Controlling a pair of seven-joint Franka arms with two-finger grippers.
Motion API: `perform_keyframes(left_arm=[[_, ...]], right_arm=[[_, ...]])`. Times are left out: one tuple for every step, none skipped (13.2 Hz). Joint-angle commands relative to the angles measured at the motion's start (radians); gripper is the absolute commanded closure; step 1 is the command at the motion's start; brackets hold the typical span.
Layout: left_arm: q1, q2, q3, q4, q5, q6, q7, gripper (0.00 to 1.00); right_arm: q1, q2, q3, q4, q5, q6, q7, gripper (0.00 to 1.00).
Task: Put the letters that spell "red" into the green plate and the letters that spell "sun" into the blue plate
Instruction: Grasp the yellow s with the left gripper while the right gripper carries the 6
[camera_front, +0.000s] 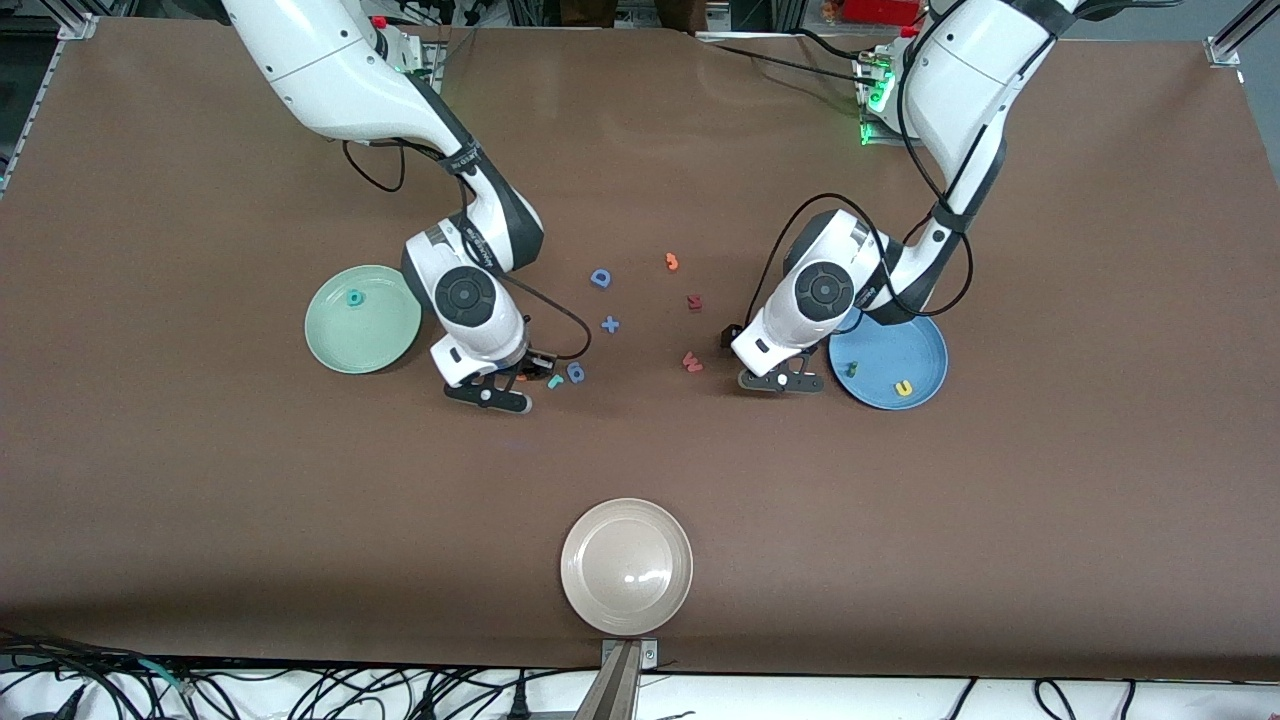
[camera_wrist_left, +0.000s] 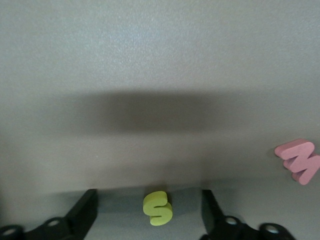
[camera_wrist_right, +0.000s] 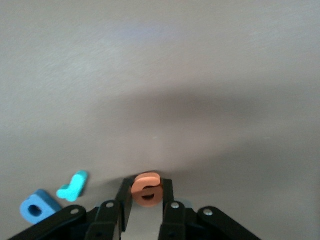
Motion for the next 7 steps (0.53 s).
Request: perform_keyframes(left_arm=[[-0.009, -0.015, 0.008, -0.016, -0.001, 0.012, -0.017, 0.39], [-0.009, -0.015, 0.008, -0.016, -0.001, 0.012, -0.017, 0.53], [-0.009, -0.016, 0.008, -0.018, -0.001, 0.012, -0.017, 0.66], [-0.009, -0.016, 0.008, -0.018, -0.001, 0.012, -0.019, 0.78], [-0.009, -0.016, 0.008, -0.018, -0.001, 0.010, -0.023, 0.89], [-0.009, -0.018, 0.008, -0.019, -0.001, 0.009, -0.031, 0.94], [-0.009, -0.019, 0.008, -0.018, -0.001, 0.004, -0.031, 0.95]], right_arm=[[-0.016, -0.071, -0.019, 0.004, -0.007, -0.130, -0.005, 1.00], [-0.019, -0.098, -0.038, 0.003, -0.008, -0.193, -0.009, 1.00], [-0.020, -0.129, -0.048, 0.003, -0.008, -0.251, -0.021, 1.00], [-0.020, -0.152, -0.074, 0.001, -0.008, -0.300, -0.039, 1.00], [-0.020, -0.177, -0.096, -0.006, -0.007, -0.335, -0.076, 1.00], [-0.020, -0.200, -0.117, -0.011, -0.005, -0.371, -0.103, 1.00], [-0.022, -0.220, -0.136, -0.028, -0.005, -0.398, -0.140, 1.00]])
